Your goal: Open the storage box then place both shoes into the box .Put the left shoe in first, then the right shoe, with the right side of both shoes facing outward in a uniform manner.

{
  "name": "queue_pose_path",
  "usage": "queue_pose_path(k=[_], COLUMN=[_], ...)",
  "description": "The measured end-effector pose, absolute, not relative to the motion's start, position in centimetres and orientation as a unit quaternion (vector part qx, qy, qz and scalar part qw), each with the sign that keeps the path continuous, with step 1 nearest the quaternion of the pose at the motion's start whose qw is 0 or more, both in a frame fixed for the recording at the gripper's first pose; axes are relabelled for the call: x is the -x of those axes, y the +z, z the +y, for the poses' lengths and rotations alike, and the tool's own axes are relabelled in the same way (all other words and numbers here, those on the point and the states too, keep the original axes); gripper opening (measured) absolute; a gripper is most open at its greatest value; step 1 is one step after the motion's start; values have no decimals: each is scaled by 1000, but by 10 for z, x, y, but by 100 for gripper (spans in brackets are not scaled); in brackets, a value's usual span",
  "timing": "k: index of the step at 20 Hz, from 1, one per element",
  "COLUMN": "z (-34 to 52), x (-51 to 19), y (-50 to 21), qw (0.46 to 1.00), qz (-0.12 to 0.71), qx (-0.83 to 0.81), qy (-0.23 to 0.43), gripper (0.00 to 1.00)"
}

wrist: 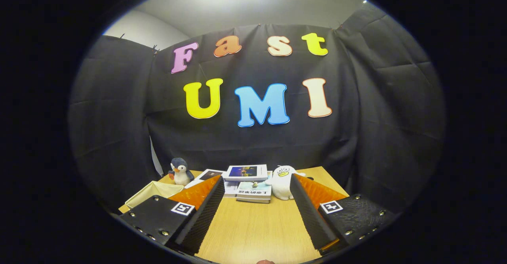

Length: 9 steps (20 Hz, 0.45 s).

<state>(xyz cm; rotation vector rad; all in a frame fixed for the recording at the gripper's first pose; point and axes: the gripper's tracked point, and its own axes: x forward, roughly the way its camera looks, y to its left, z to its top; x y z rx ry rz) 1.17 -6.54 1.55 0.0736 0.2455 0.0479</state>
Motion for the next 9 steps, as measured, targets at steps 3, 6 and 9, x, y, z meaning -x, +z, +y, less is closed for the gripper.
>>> queue_pose_path(k=[3, 6, 9], z=[-71, -72, -73], x=[-10, -10, -10], y=[17, 19, 23], qw=[992, 993, 994], qz=[117, 114, 107], qx=[-35, -29, -25], qy=[20, 20, 14], gripper=[100, 100, 100])
